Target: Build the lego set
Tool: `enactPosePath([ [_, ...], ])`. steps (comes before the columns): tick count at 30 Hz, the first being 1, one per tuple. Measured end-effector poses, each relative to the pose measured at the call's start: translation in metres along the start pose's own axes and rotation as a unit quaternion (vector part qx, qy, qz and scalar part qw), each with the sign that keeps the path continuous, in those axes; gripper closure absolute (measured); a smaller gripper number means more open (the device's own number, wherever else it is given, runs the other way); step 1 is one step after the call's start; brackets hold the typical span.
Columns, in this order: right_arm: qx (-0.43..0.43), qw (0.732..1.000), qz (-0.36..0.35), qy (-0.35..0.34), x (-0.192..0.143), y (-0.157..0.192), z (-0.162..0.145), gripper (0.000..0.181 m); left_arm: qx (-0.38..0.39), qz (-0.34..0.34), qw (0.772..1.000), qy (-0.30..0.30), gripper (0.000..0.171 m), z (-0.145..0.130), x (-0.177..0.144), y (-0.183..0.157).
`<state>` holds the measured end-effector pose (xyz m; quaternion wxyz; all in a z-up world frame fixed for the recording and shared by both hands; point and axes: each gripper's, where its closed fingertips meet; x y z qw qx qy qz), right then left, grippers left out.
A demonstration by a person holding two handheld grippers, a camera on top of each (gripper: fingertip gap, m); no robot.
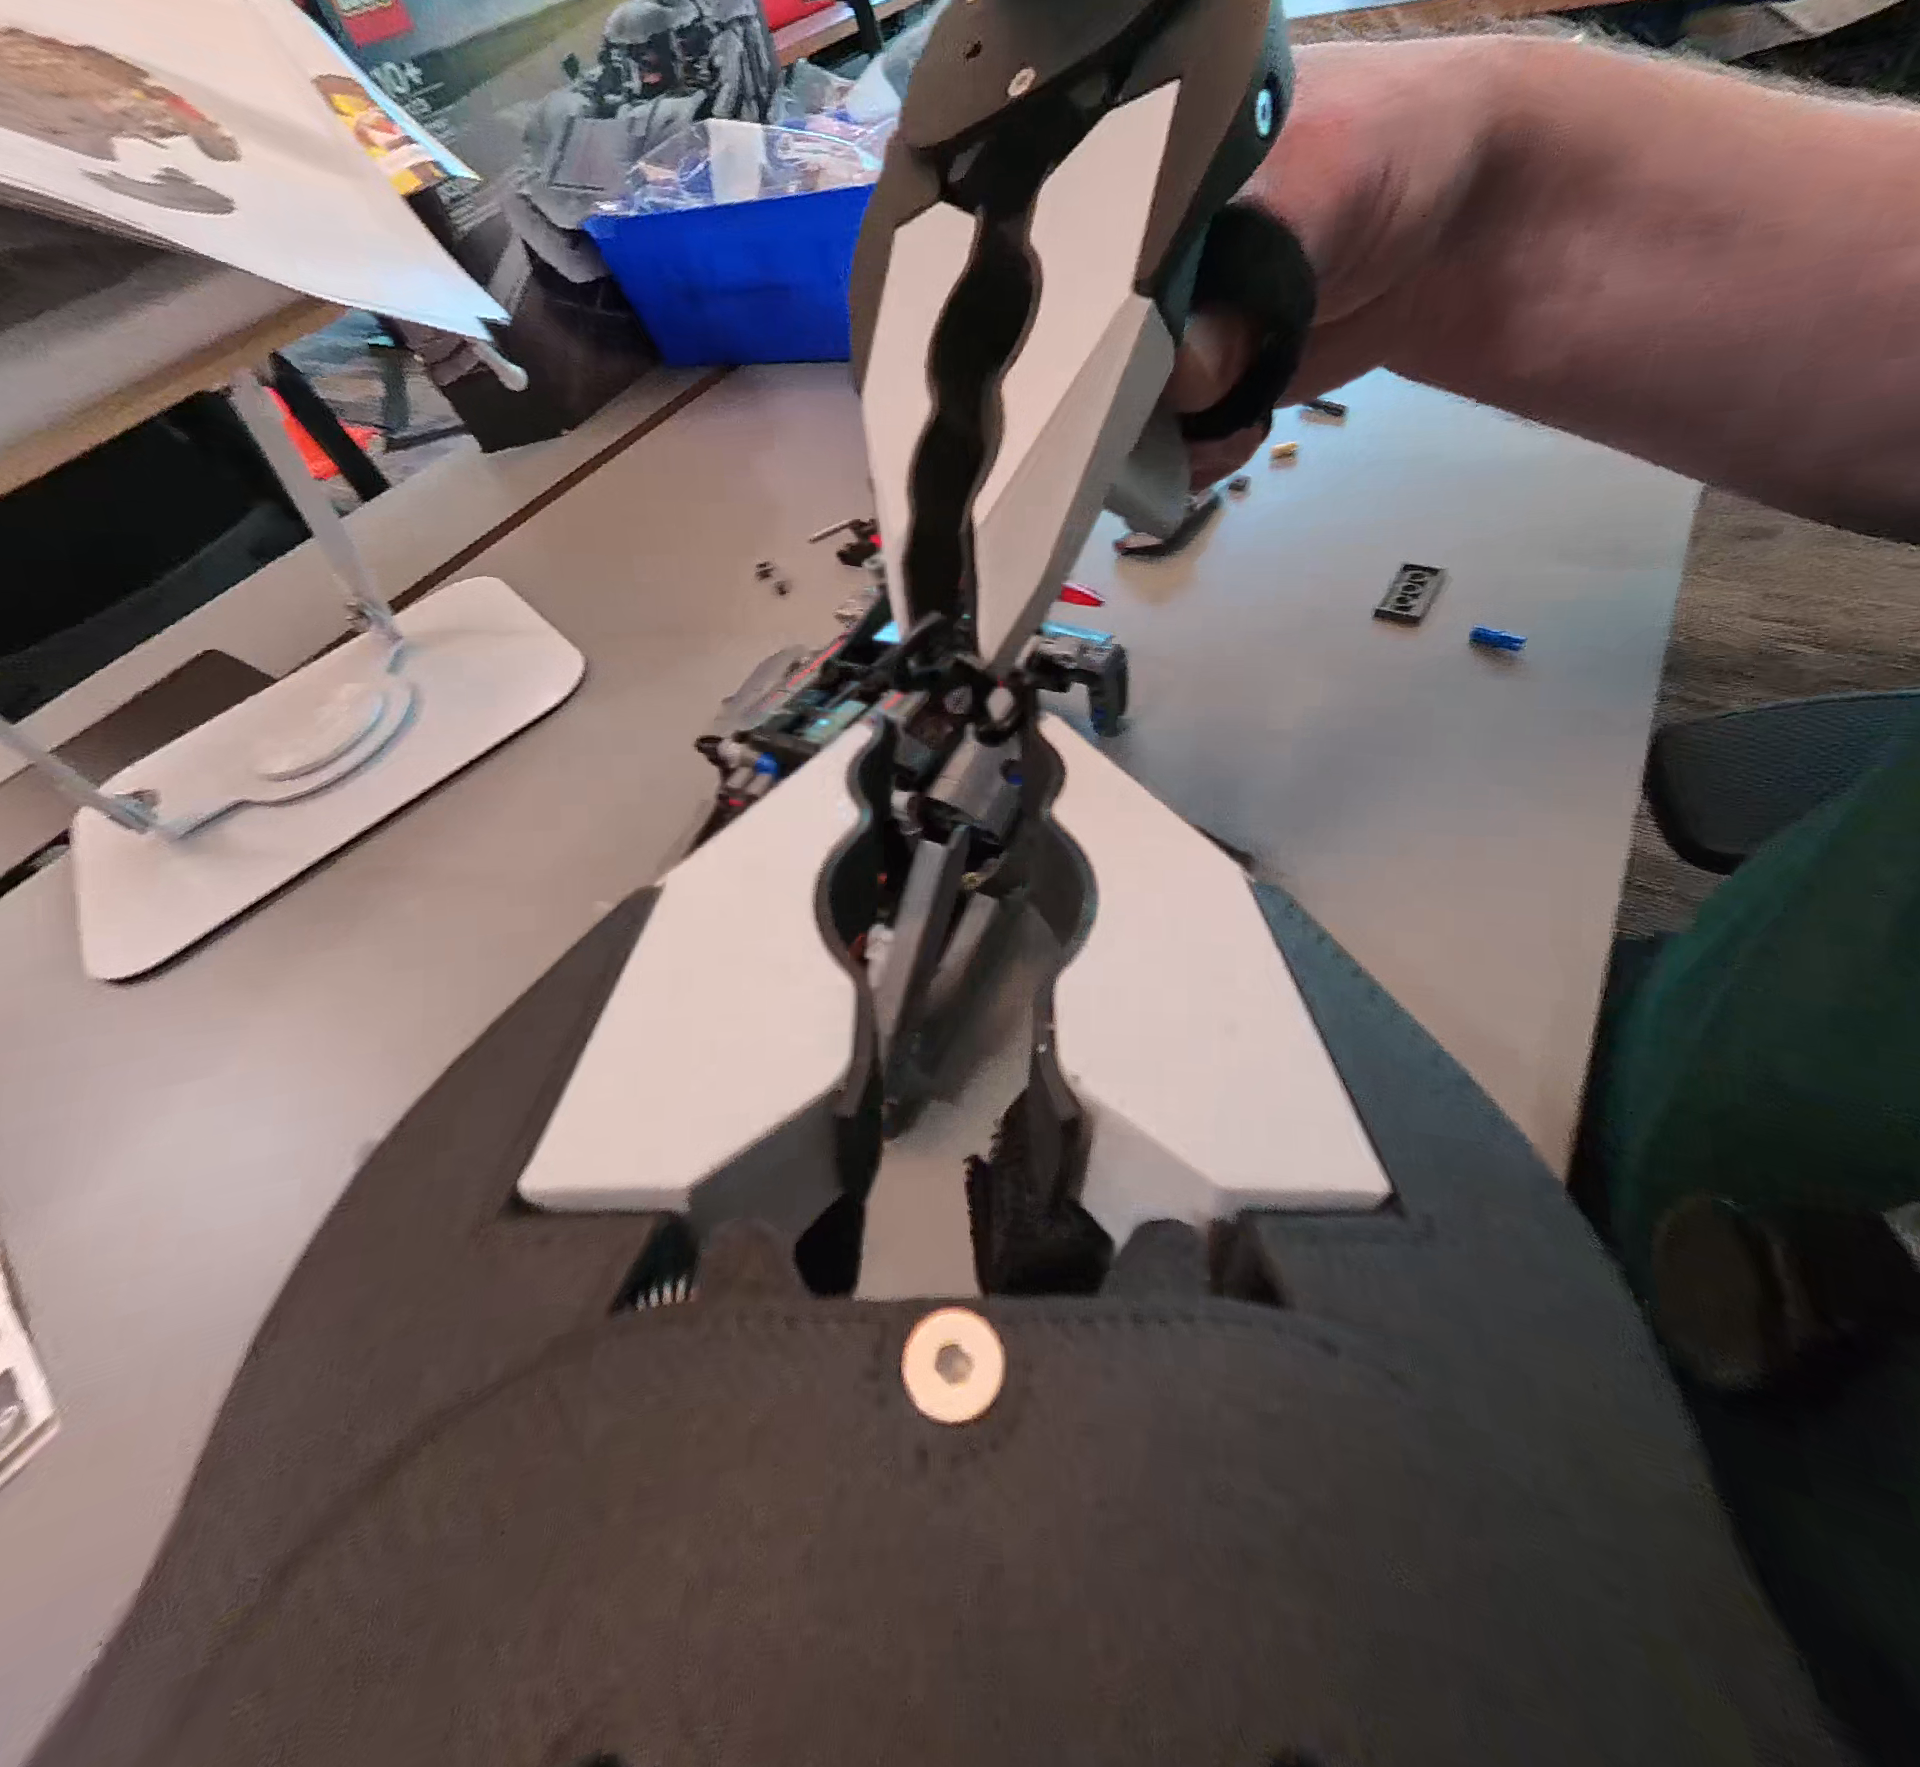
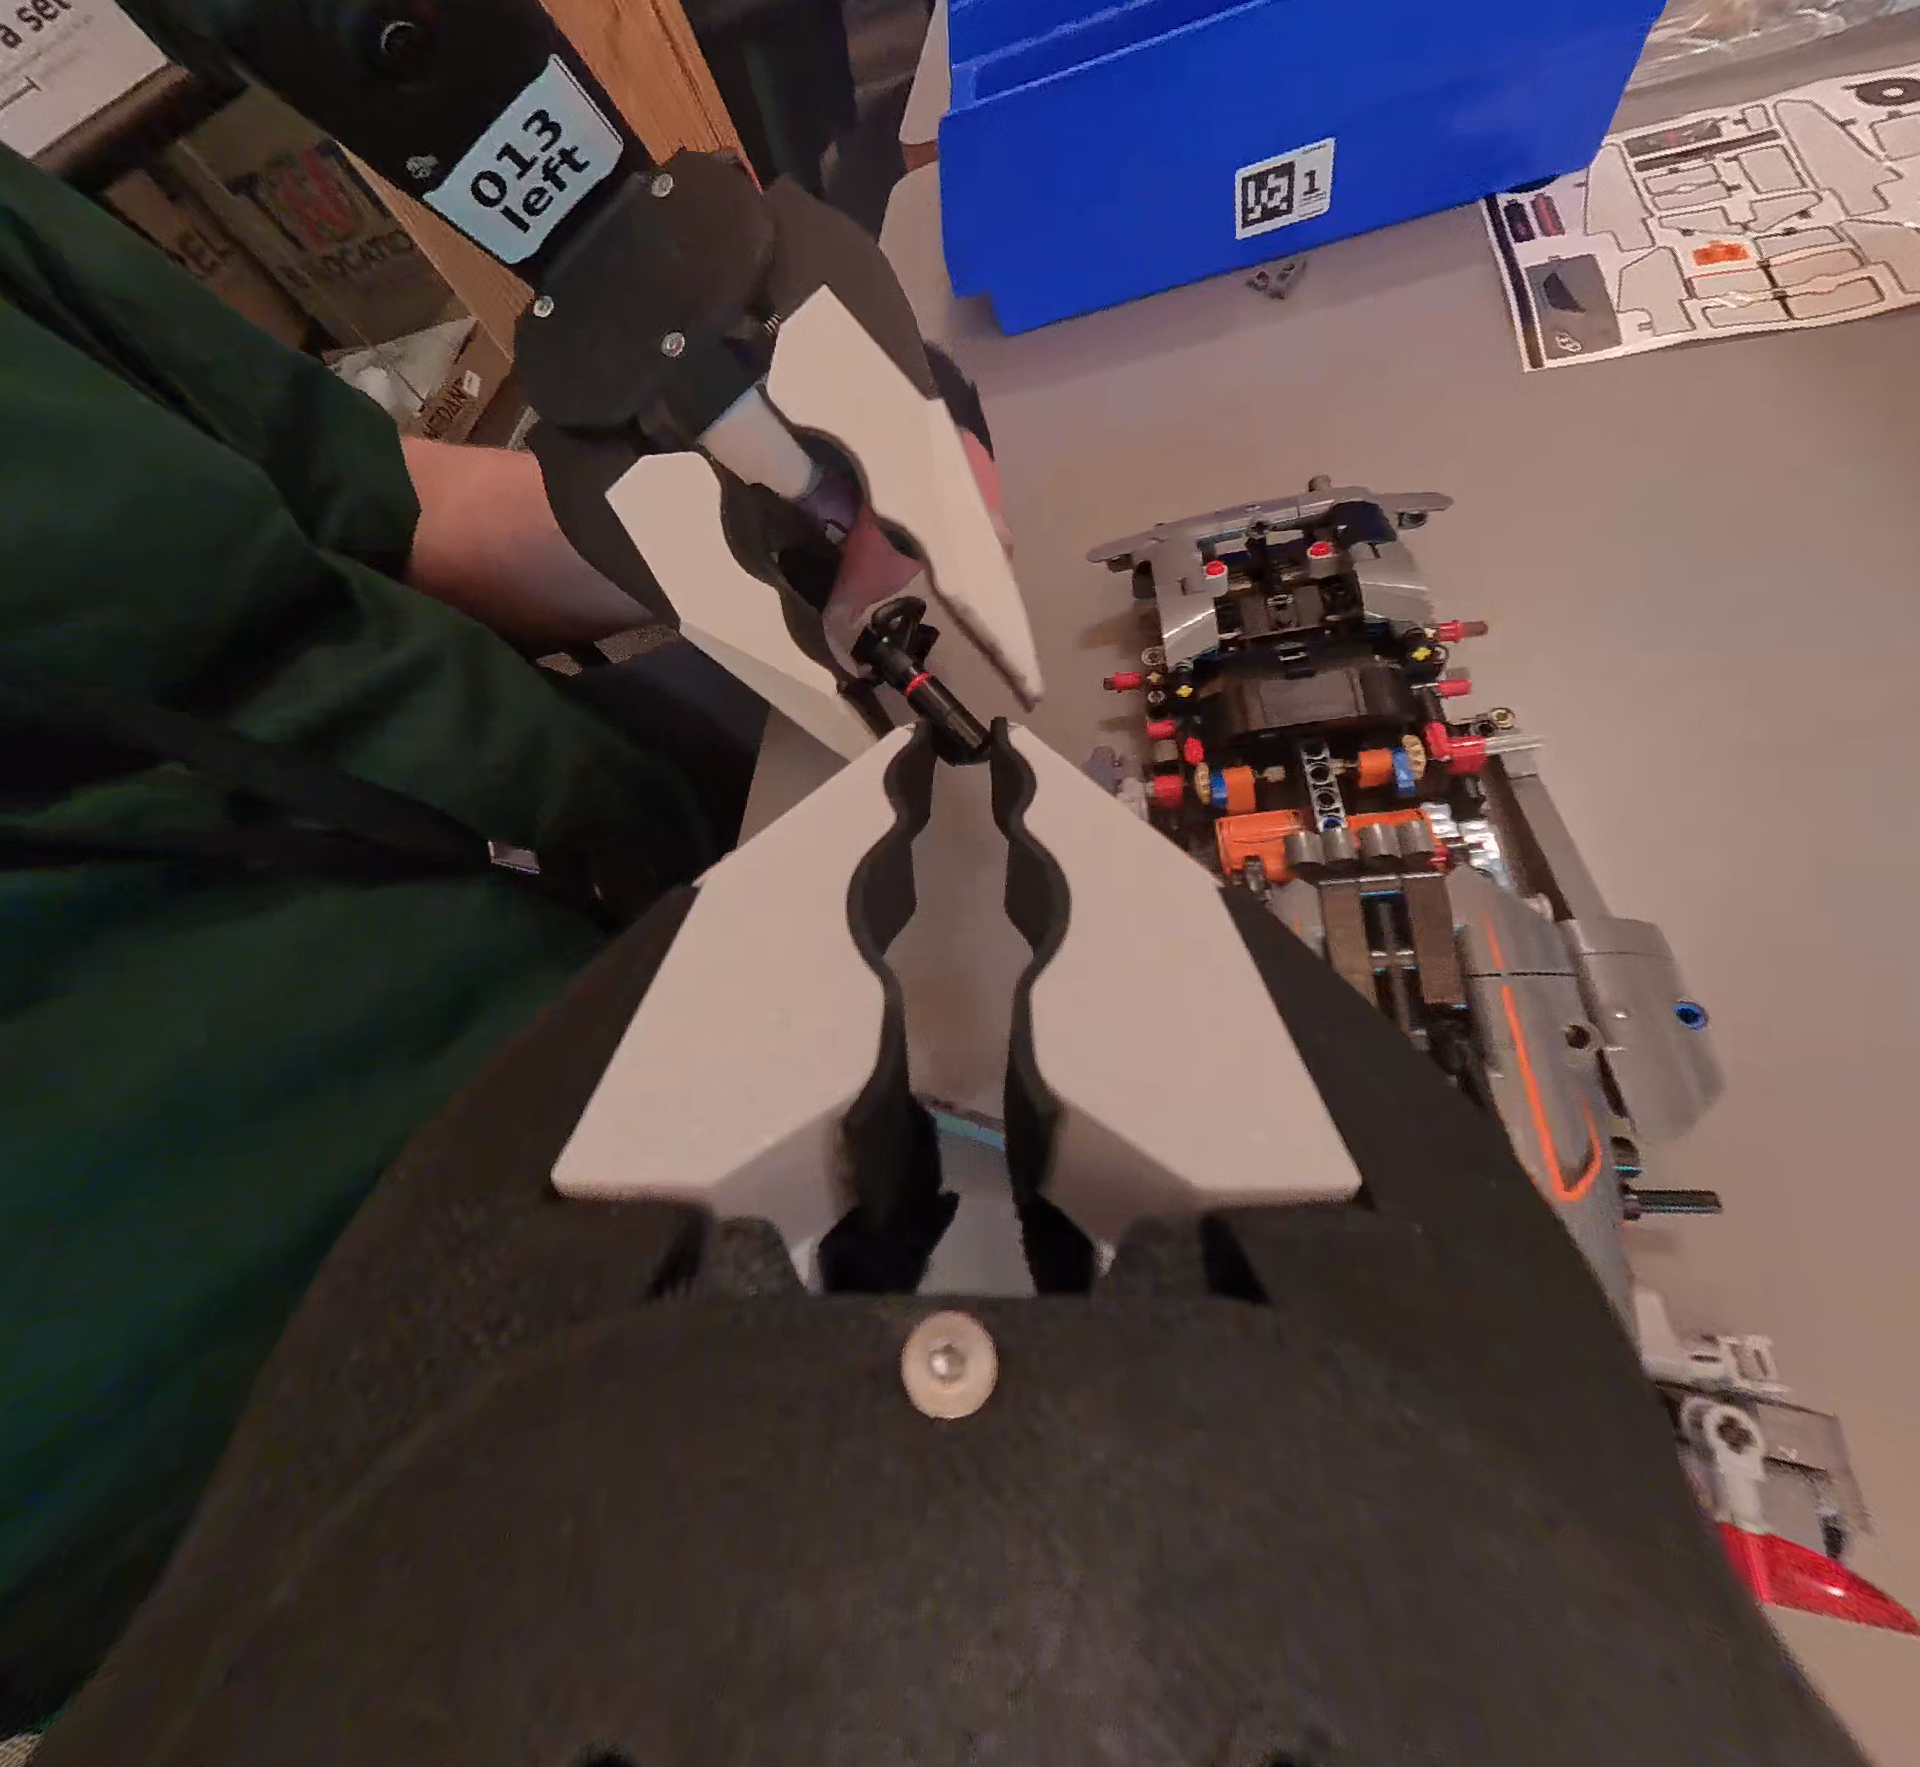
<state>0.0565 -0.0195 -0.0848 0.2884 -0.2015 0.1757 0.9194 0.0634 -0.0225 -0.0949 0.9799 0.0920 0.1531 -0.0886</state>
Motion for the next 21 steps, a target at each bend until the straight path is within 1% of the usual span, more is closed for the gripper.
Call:
enactPosePath([
  [3, -0.004, 1.000, 0.006, -0.002, 0.002, 0.010, -0.006, 0.172, -0.011, -0.010, 1.000, -0.013, 0.153, 0.000, -0.002, -0.012],
  [9, -0.006, 1.000, -0.020, -0.013, 0.012, 0.016, -0.015, 0.171, -0.026, 0.009, 1.000, -0.011, 0.154, -0.009, -0.007, -0.019],
  [10, -0.004, 1.000, -0.023, -0.015, 0.013, 0.016, -0.016, 0.169, -0.030, 0.011, 0.999, -0.015, 0.154, -0.010, -0.007, -0.019],
  [13, 0.006, 0.999, -0.047, -0.021, 0.014, 0.011, -0.016, 0.154, -0.045, 0.006, 0.999, -0.020, 0.154, -0.013, -0.006, -0.020],
  [15, 0.008, 0.997, -0.067, -0.034, 0.011, 0.006, -0.015, 0.150, -0.052, 0.009, 0.998, -0.031, 0.154, -0.012, -0.007, -0.018],
  [17, -0.006, 0.994, -0.098, -0.045, 0.005, 0.002, -0.014, 0.149, -0.065, 0.008, 0.997, -0.051, 0.155, -0.008, -0.009, -0.015],
  [19, -0.035, 0.991, -0.125, -0.036, 0.001, 0.001, -0.018, 0.153, -0.089, -0.002, 0.993, -0.071, 0.155, -0.006, -0.012, -0.012],
  [21, -0.077, 0.985, -0.152, -0.038, -0.002, 0.004, -0.018, 0.152, -0.121, -0.018, 0.988, -0.097, 0.156, -0.003, -0.013, -0.010],
])
Point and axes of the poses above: each gripper's, where its closed fingertips meet, x out along the fingers, z out of its top, y = z × x across the jaws, and after that the axes turned 10 degrees about -z, right-handed
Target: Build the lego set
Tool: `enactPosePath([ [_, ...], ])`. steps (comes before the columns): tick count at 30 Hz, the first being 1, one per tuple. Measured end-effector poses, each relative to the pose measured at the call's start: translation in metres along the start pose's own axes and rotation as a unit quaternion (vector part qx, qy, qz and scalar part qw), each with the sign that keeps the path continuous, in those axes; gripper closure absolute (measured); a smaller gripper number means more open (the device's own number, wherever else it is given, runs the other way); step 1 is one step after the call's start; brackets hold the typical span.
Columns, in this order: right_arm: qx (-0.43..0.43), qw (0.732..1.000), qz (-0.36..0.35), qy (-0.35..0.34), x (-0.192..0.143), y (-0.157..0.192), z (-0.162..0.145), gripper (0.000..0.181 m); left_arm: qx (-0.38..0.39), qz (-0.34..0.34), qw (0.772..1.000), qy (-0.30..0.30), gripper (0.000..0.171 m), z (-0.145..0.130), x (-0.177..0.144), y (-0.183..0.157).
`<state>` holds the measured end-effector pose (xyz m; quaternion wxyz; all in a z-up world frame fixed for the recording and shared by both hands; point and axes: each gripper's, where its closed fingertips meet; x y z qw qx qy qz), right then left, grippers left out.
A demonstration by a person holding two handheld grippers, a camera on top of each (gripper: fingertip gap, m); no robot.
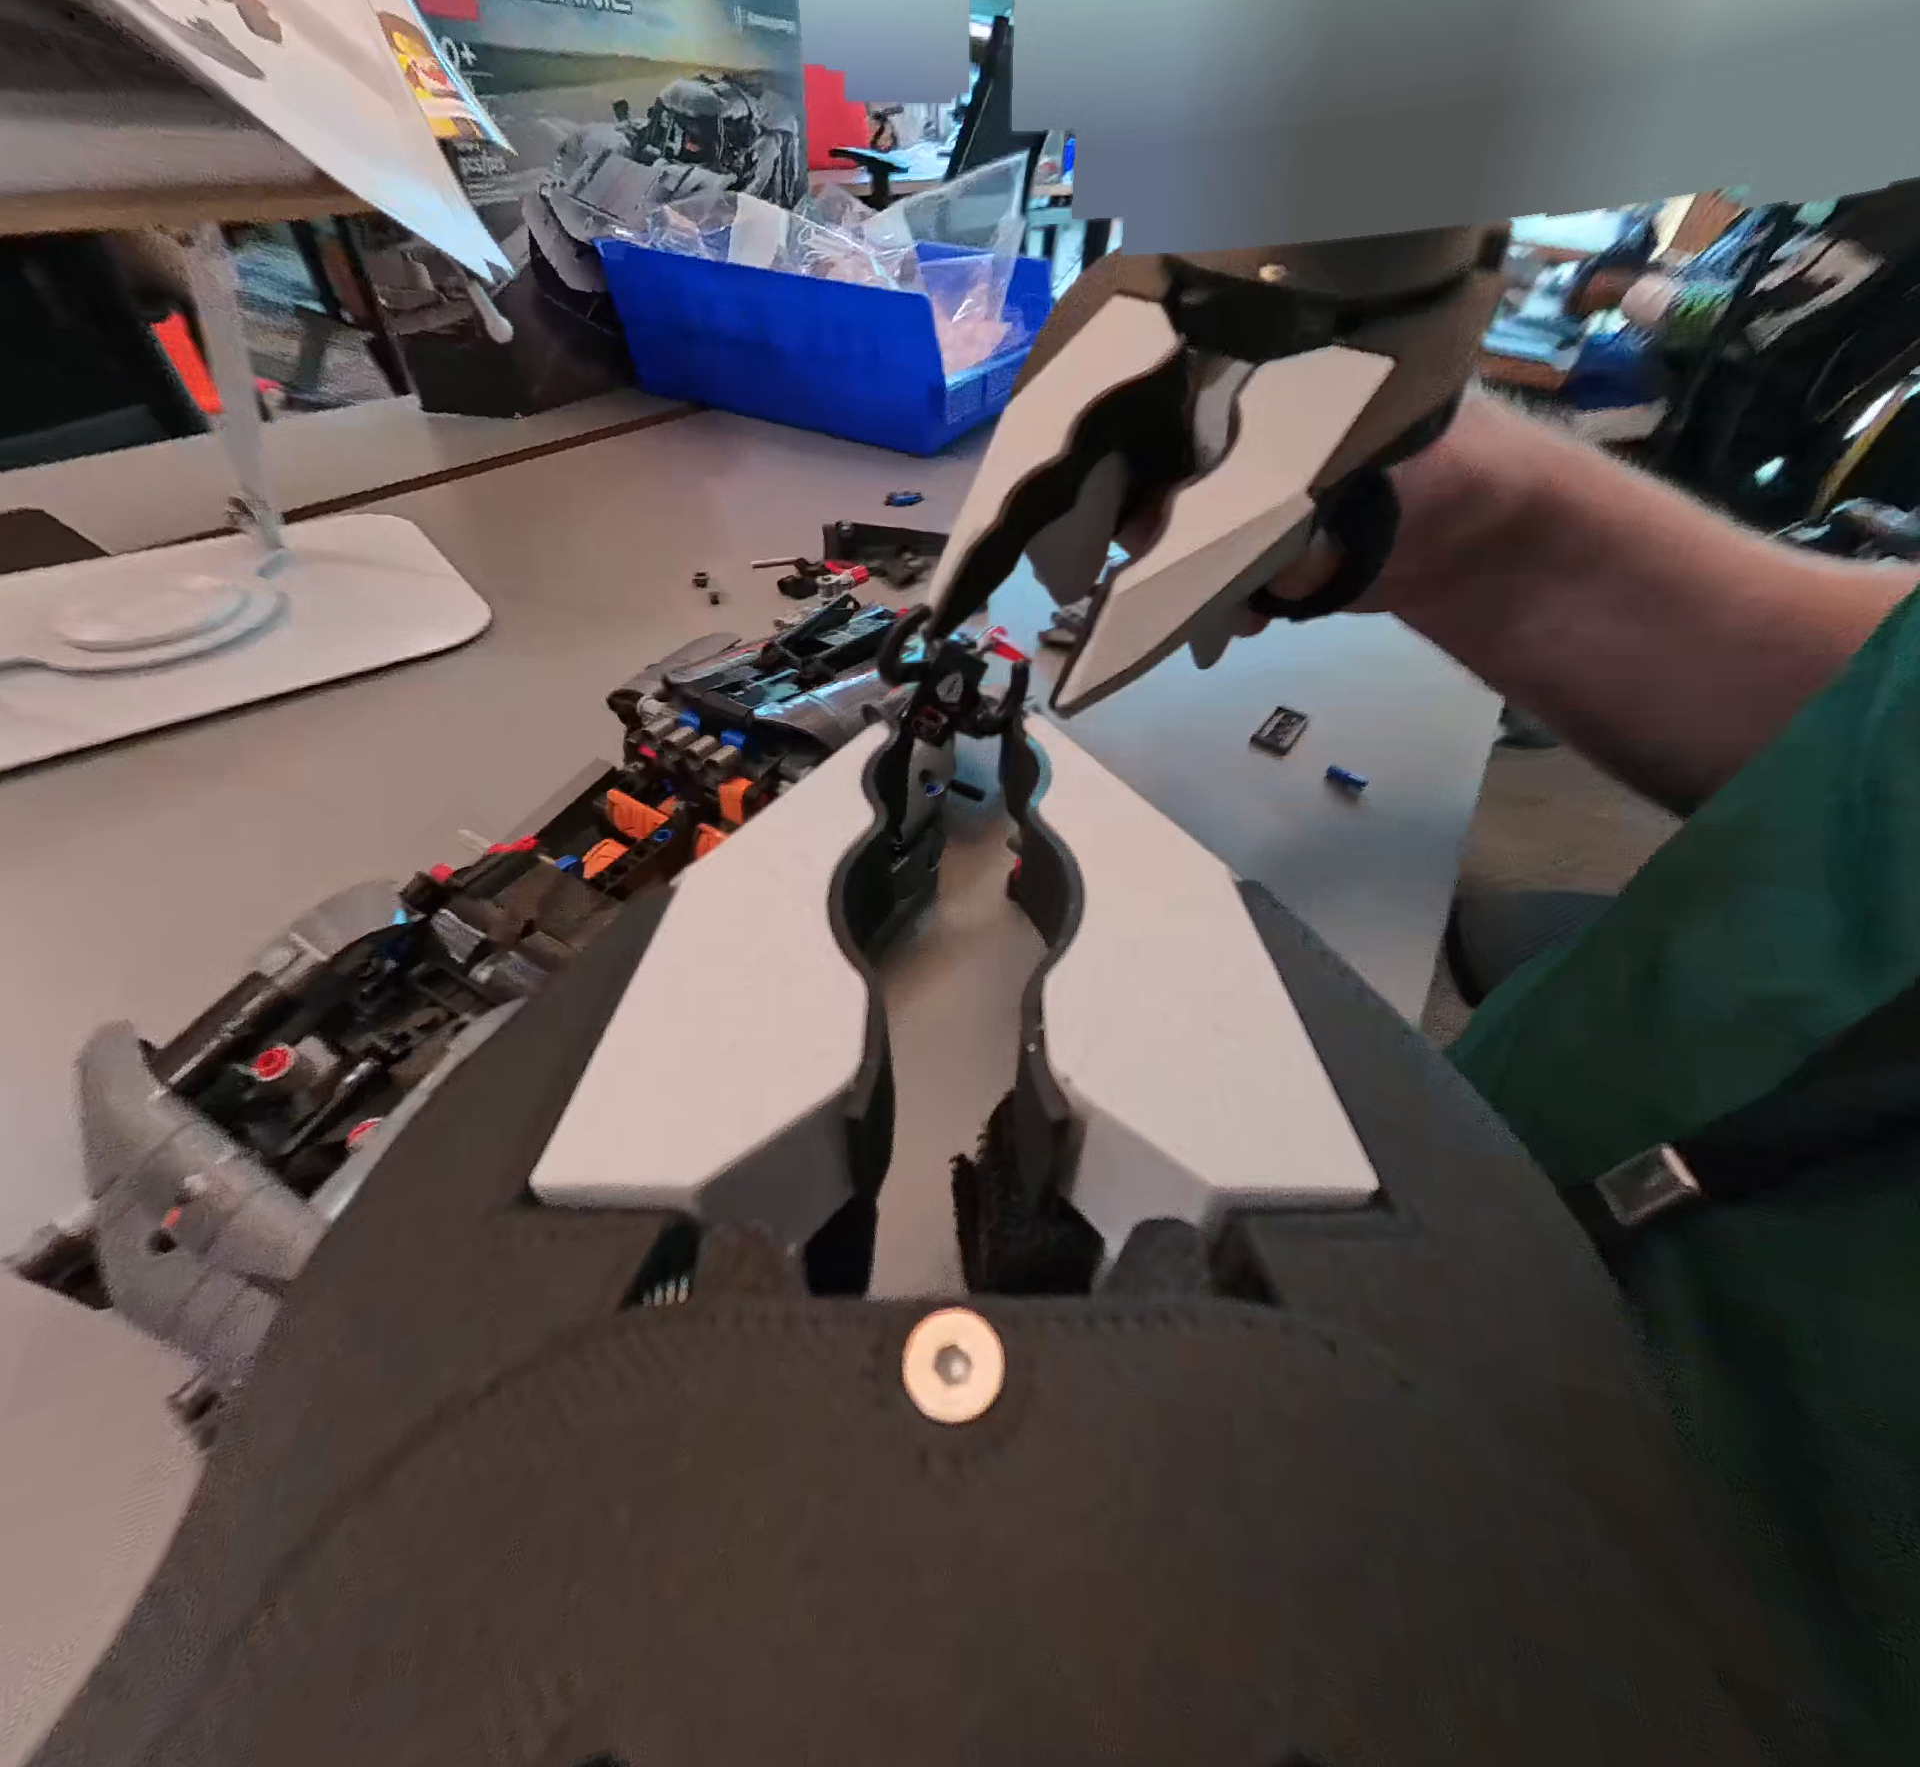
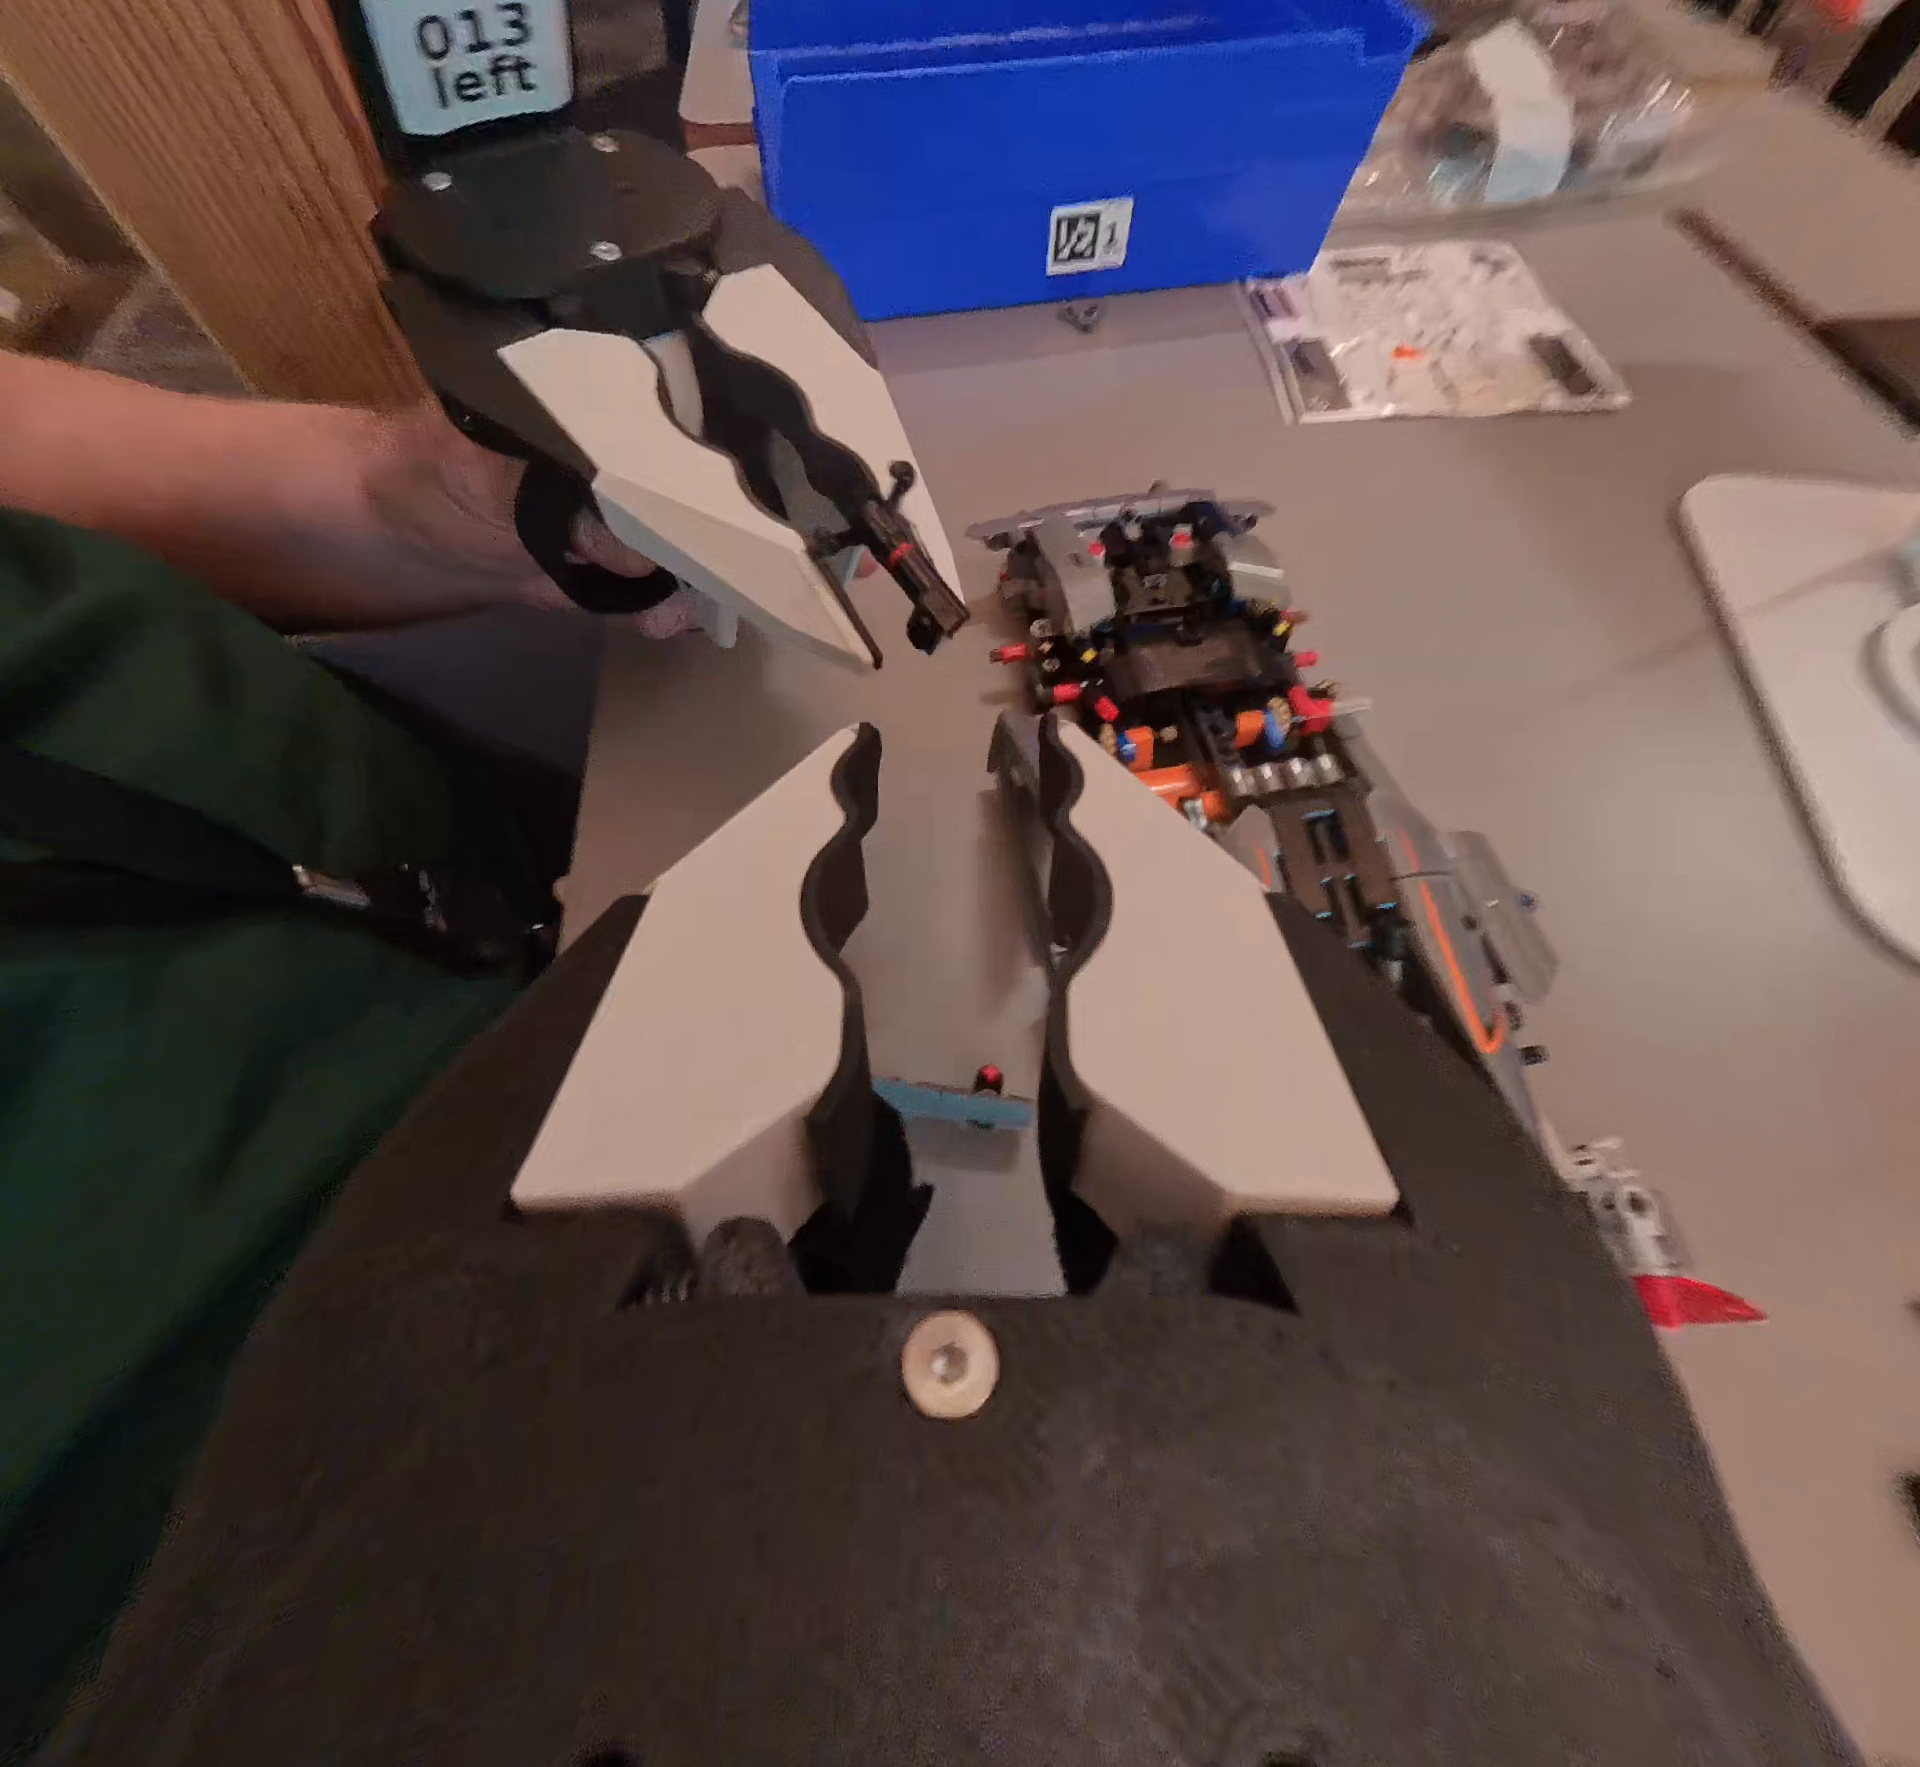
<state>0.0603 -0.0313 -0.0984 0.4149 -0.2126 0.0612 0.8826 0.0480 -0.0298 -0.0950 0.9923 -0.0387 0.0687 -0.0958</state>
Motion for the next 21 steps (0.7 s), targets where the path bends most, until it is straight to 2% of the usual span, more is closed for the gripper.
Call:
enactPosePath([
  [4, -0.078, 0.995, -0.058, -0.022, 0.001, -0.001, 0.007, 0.154, -0.068, -0.052, 0.996, -0.018, 0.155, 0.000, 0.003, -0.004],
  [7, -0.130, 0.989, -0.063, -0.015, 0.008, 0.005, 0.004, 0.157, -0.109, -0.091, 0.990, -0.016, 0.156, -0.001, 0.006, -0.009],
  [8, -0.129, 0.990, -0.059, -0.011, 0.010, 0.006, 0.003, 0.161, -0.111, -0.098, 0.989, -0.014, 0.157, -0.002, 0.006, -0.010],
  [9, -0.123, 0.991, -0.047, -0.003, 0.012, 0.009, 0.000, 0.166, -0.108, -0.104, 0.989, -0.012, 0.167, -0.002, 0.006, -0.012],
  [14, -0.096, 0.995, -0.016, -0.005, 0.012, 0.017, -0.005, 0.179, -0.103, -0.103, 0.989, 0.007, 0.167, -0.008, 0.006, -0.014],
  [21, -0.073, 0.997, -0.016, -0.005, 0.012, 0.018, -0.013, 0.181, -0.119, -0.107, 0.987, 0.004, 0.167, -0.015, 0.010, -0.013],
])
Point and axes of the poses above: each gripper's, where its closed fingertips meet, x out along the fingers, z out of its top, y = z × x across the jaws, and after that the axes turned 10 degrees about -z, right-handed
